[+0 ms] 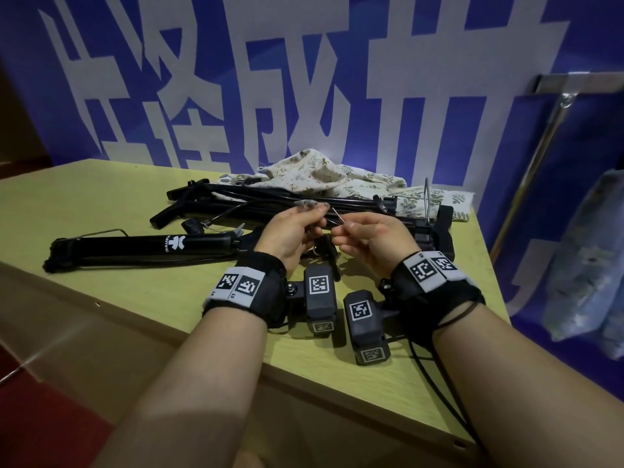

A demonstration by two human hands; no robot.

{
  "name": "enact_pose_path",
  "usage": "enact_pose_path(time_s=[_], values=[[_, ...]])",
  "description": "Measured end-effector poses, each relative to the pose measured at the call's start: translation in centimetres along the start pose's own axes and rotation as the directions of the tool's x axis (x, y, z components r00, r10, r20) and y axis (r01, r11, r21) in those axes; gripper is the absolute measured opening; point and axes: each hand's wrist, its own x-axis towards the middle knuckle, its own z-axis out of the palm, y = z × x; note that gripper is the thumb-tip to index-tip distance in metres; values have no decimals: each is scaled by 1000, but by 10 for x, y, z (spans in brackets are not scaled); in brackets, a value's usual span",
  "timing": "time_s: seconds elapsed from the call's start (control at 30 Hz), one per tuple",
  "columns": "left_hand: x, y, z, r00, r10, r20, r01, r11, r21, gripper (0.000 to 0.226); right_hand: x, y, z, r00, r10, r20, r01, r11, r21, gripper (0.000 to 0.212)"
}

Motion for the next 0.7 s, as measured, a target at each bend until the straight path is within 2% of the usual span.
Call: enact_pose_path(time_s=[0.7], values=[[-4, 1, 1, 1000, 4, 23, -5, 1000, 17, 13, -4, 1, 2, 999, 30, 21, -29, 999, -40, 17]])
